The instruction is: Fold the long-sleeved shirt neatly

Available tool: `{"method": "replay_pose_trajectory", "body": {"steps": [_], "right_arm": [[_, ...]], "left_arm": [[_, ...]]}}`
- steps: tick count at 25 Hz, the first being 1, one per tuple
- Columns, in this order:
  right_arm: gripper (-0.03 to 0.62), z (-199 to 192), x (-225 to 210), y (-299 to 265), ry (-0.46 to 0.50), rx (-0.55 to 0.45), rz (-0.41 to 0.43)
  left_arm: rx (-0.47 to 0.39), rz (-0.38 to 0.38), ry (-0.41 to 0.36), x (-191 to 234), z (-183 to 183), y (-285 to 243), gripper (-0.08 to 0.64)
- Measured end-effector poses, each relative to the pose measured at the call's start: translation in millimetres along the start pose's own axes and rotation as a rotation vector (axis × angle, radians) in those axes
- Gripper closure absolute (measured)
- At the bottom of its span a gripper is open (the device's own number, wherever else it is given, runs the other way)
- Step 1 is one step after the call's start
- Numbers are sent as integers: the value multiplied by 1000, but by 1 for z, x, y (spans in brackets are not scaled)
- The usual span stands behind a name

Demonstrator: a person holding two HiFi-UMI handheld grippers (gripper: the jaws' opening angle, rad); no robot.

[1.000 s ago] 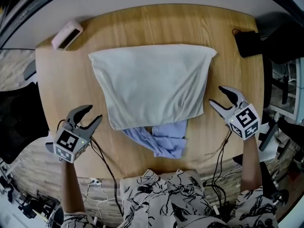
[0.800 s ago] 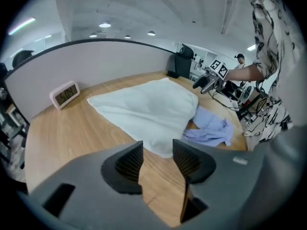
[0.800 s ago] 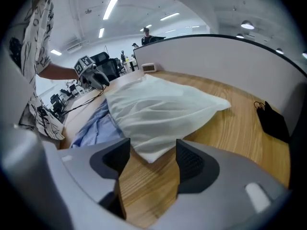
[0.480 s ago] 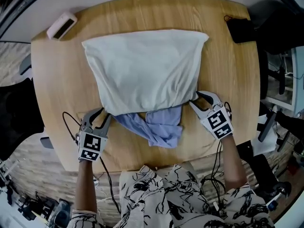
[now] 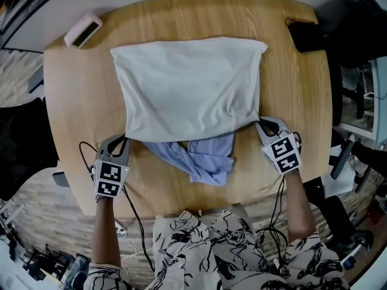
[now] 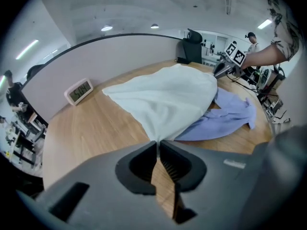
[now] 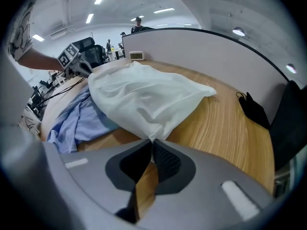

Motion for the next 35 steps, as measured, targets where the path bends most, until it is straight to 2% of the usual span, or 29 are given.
{"method": "replay_pose_trajectory", "body": {"steps": [4,7,9,10,11,12,13,14,16,18,20,21,22,25,29,35], "right_arm": [[563,-5,-7,-2,-27,-5,-26],[561,-11,-6,-1,-65,-30,-19],[546,-9,0,2,-23,-46,-10],[522,-7,4,4,13,-50,-1],[469,-5,8,7,34,-56,21],[390,-2,11,11,33,-69,54],[340,1,13,15,8,-91,87],[337,5,12,18,-33,-117,114],[370,12,6,19,-129,-160,142],[413,13,-3,11,-219,-162,154],[473,11,-6,2,-301,-138,192],[532,11,-4,-2,-325,-125,214],[565,10,-3,-3,-336,-115,223],[565,7,-9,7,-372,-112,199],[566,-6,-29,25,-499,-142,139],[558,-22,-40,19,-412,-55,34]], "left_arm": [[30,41,16,9,-7,-5,531],[26,43,17,5,-9,-3,531],[15,36,-11,-1,-8,-1,531],[8,34,-27,-3,-8,-1,529],[3,34,-37,-5,-7,-1,529],[2,33,-39,-6,-6,0,529],[3,34,-37,-6,-5,0,529],[3,34,-34,-7,-4,1,529],[3,37,-33,-7,-3,0,529],[6,38,-36,-8,-2,-2,529],[12,37,-39,-9,-2,-4,529],[17,37,-40,-10,-3,-5,529],[24,38,-41,-10,-5,-6,529],[42,53,-31,-8,-8,-7,529],[55,79,-17,-4,-13,-6,531],[63,95,0,-1,-11,-8,530]]}}
Point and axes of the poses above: the fingertips, and each gripper's own axes: y backward along the fingers, x to its left, z out of its top, the point moved 1 cm from there along y, backward along the fingers, and after that the axes turned 5 degrees about x, right-handed, at the moved point
